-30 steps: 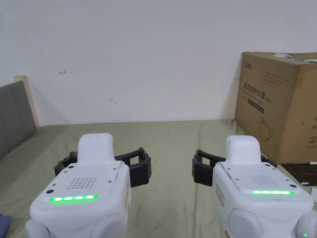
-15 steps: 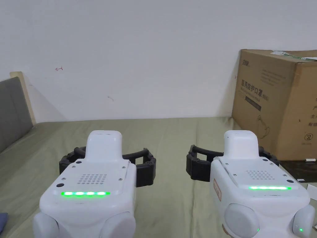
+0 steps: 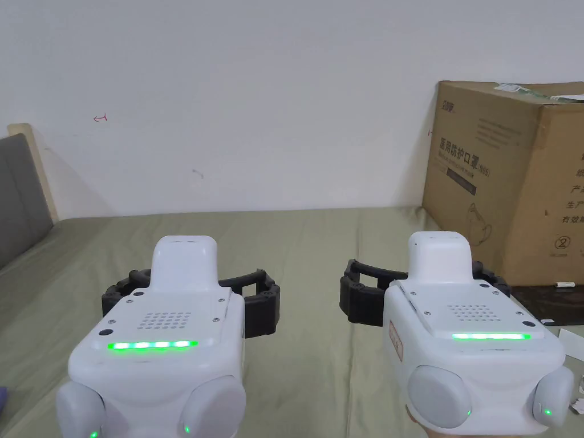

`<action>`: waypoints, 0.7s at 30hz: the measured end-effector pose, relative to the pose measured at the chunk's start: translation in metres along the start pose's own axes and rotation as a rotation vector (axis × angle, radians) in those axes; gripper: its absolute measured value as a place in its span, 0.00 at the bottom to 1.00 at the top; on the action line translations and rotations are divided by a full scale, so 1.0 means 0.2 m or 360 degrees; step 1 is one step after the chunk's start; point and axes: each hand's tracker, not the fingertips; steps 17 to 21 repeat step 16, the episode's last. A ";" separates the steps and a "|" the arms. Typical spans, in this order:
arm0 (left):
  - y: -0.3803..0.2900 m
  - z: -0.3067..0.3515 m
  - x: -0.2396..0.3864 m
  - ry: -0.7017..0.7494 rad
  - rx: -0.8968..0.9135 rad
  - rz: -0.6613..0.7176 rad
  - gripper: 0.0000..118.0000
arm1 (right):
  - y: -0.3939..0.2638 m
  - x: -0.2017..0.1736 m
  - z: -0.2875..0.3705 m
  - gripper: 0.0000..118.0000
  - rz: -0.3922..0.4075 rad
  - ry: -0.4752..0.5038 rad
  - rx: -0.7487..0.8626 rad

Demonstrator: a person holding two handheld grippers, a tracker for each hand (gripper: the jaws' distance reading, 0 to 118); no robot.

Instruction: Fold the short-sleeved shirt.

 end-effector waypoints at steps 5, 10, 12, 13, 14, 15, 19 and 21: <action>0.01 0.01 0.00 -0.0002 0.0001 -0.0036 0.96 | 0.00 0.00 0.01 0.97 0.0053 -0.0039 0.0007; 0.03 0.00 -0.02 -0.0011 -0.0011 0.0053 0.96 | 0.00 0.01 0.01 0.97 0.0002 -0.0012 -0.0003; 0.03 0.00 -0.02 -0.0022 -0.0016 0.0067 0.96 | 0.00 0.01 0.01 0.97 0.0022 -0.0019 -0.0001; 0.03 0.00 -0.02 -0.0022 -0.0009 0.0075 0.96 | 0.00 0.01 0.02 0.97 0.0028 -0.0021 0.0000; 0.03 -0.01 -0.02 -0.0017 -0.0010 0.0074 0.96 | 0.00 0.00 0.01 0.97 0.0029 -0.0021 0.0000; 0.03 -0.01 -0.02 -0.0007 -0.0009 0.0071 0.96 | 0.00 0.01 0.01 0.97 0.0024 -0.0021 0.0002; 0.03 -0.01 -0.01 -0.0004 -0.0002 0.0067 0.96 | 0.00 0.01 0.01 0.97 0.0015 -0.0017 0.0001; 0.03 -0.01 -0.01 -0.0004 -0.0002 0.0067 0.96 | 0.00 0.01 0.01 0.97 0.0015 -0.0017 0.0001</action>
